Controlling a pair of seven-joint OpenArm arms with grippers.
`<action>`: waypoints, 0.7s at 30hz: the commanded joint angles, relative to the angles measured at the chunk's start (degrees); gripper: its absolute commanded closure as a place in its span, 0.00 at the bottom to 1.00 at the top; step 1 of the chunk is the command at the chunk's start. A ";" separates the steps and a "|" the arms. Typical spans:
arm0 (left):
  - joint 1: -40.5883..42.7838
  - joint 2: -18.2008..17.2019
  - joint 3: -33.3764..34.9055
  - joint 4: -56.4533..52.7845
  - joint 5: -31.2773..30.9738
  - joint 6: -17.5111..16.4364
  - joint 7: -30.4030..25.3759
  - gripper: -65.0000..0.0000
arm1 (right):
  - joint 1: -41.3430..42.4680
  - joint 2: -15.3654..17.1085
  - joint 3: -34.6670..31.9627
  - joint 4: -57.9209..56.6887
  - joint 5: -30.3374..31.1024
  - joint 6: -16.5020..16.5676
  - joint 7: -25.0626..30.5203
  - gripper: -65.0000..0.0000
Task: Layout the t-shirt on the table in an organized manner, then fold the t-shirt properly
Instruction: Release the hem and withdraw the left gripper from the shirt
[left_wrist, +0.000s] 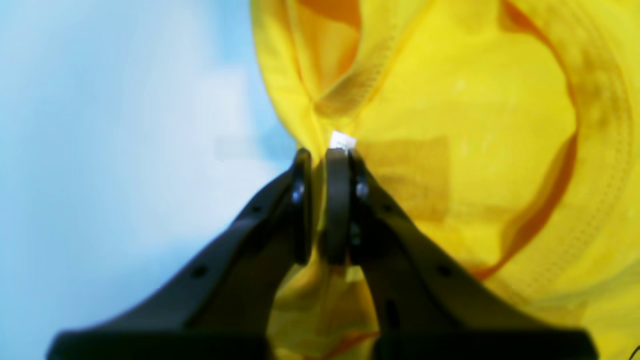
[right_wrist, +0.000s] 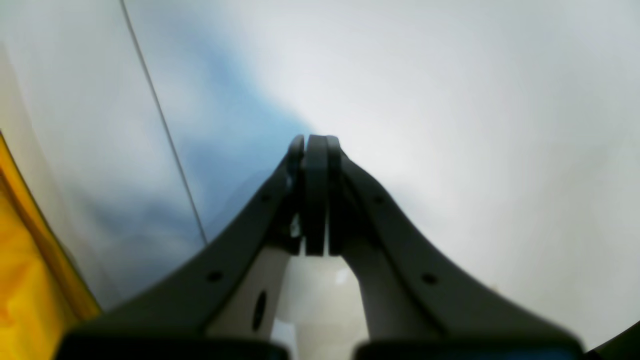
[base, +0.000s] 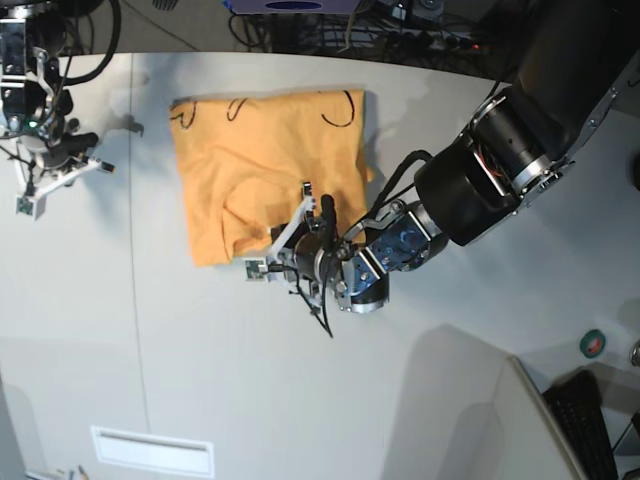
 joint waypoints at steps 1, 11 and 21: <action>-1.55 0.71 -0.38 0.97 -0.63 -0.52 -0.76 1.00 | 0.38 0.78 0.21 0.92 -0.23 -0.04 1.13 1.00; -1.64 2.20 -0.29 0.70 -0.63 -0.52 -0.50 1.00 | -0.32 0.78 0.21 0.92 -0.23 -0.04 1.13 1.00; -4.98 2.02 -0.82 4.84 -0.81 -0.52 6.10 0.25 | -0.32 0.78 0.12 1.01 -0.23 -0.04 1.13 1.00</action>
